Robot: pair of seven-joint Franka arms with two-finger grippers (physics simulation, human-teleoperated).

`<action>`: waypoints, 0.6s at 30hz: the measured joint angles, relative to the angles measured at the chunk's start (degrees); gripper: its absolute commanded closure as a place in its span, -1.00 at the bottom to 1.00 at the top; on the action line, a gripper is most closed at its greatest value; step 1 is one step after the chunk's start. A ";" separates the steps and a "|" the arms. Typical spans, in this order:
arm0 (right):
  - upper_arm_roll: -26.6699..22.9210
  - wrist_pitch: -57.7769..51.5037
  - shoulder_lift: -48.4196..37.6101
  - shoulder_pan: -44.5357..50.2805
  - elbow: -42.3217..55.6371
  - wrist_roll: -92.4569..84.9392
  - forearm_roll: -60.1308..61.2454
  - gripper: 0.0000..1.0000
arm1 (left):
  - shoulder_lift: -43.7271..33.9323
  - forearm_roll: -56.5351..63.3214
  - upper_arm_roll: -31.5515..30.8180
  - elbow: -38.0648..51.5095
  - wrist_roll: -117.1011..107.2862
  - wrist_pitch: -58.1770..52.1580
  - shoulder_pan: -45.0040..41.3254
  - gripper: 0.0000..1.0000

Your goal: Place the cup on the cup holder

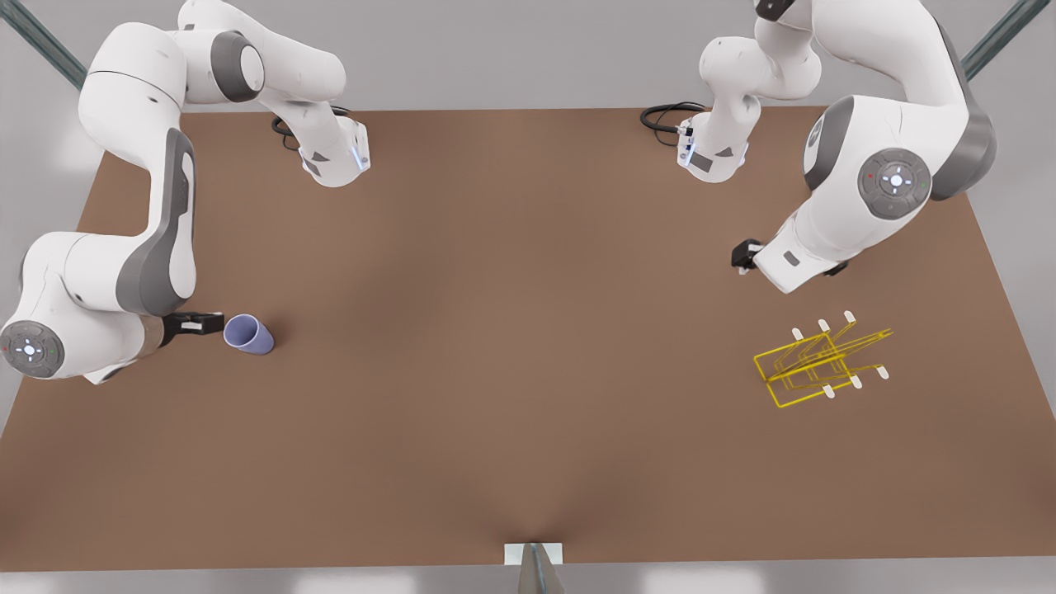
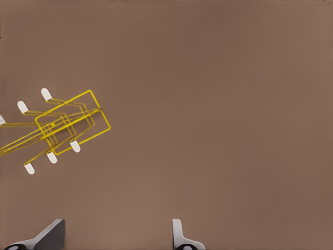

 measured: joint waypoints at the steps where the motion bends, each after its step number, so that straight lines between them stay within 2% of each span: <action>1: 0.00 0.07 -0.01 -0.17 -0.30 0.00 0.03 -1.00 | 0.00 0.04 0.00 0.00 -0.06 0.36 -0.01 -1.00; 9: 0.03 0.22 2.02 1.46 -4.28 -0.15 3.52 -1.00 | -0.01 0.17 0.00 -0.02 -0.42 1.85 -0.01 -1.00; 11: 0.02 5.06 0.79 -0.90 -10.06 -1.25 4.69 -1.00 | -0.01 0.17 0.00 -0.02 -0.49 2.00 -0.01 -1.00; 15: 0.07 21.40 -7.23 -5.23 -29.26 -4.65 5.45 -1.00 | -0.01 0.18 0.00 -0.02 -0.59 2.18 -0.01 -1.00; 18: 0.13 33.86 -8.15 -8.31 -35.93 -8.32 6.20 -1.00 | 0.00 0.18 0.00 -0.02 -0.66 2.26 -0.01 -1.00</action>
